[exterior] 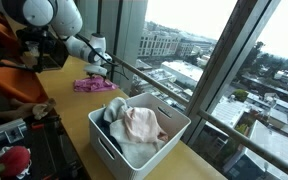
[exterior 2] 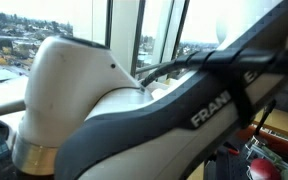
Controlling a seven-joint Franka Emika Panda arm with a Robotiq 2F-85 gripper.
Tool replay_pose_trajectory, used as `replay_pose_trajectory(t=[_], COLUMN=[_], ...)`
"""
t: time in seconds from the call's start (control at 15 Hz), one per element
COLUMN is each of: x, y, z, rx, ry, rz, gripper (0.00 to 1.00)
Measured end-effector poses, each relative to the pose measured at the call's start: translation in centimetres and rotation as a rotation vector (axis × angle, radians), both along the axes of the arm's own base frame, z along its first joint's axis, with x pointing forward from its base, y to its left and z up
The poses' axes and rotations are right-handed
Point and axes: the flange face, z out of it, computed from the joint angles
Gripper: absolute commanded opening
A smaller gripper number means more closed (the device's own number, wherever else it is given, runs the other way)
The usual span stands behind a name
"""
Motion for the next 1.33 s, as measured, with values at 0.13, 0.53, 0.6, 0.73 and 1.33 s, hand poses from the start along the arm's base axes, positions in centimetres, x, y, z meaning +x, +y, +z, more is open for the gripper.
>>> replay_pose_trajectory(t=[0.13,0.53,0.6,0.73,1.33], x=[0.8,3.7,4.0,4.4,3.3], y=[0.5,0.5,0.4,0.3,-2.1], z=[-2.8,-5.5,-5.2,-4.4,6.2], rx=[0.002,-0.022,-0.027,-0.029,-0.057], ry=[0.006,0.035,0.039,0.036,0.004], rz=[0.018,0.038,0.038,0.035,-0.021], gripper=[0.74,0.38,0.3,0.15,0.02])
